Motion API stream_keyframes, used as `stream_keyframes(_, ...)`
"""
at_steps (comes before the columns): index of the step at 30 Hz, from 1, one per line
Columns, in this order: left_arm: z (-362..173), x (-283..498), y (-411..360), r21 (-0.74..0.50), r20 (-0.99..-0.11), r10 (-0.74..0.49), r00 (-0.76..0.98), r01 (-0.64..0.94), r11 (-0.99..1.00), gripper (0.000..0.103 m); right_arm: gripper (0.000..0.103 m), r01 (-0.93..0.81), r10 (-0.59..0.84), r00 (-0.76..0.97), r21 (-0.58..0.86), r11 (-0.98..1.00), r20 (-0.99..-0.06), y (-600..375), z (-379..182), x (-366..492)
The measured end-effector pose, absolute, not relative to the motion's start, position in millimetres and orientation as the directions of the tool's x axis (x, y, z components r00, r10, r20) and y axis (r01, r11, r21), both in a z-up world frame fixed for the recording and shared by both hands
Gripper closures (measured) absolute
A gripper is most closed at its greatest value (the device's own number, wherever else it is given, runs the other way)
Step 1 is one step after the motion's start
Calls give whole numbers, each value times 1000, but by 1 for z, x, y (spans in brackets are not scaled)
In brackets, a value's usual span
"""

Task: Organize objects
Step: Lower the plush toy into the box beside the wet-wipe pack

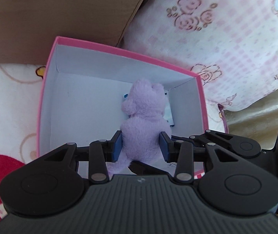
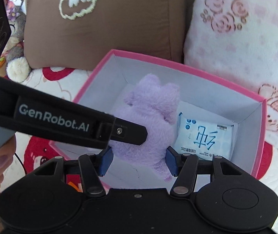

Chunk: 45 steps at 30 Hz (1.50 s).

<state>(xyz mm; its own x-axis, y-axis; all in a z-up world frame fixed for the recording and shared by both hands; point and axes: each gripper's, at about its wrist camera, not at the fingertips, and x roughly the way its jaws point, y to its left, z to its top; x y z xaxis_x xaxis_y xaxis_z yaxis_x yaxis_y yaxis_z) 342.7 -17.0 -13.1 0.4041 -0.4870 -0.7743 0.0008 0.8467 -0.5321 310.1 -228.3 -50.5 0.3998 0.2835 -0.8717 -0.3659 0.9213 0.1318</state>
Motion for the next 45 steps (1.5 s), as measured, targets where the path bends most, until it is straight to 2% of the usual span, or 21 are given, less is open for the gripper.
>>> stream_keyframes(13, -73, 385, -32, -500, -846, -455, 279, -116, 858, 64, 41, -305, 316, 235, 239, 922, -919, -246, -107, 355)
stream_keyframes(17, -87, 394, -35, -508, -851, -468, 239, -148, 848, 64, 41, -310, 252, 206, 181, 933, -946, -236, -117, 360)
stream_keyframes(36, -97, 409, -27, -475, -861, -428, 276, -133, 870, 62, 41, -282, 201, 229, 133, 950, -953, -216, -127, 376)
stream_keyframes(45, -94, 414, -31, -429, -876, -377, 302, -130, 894, 62, 39, -222, 212, 236, 159, 962, -948, -213, -123, 384)
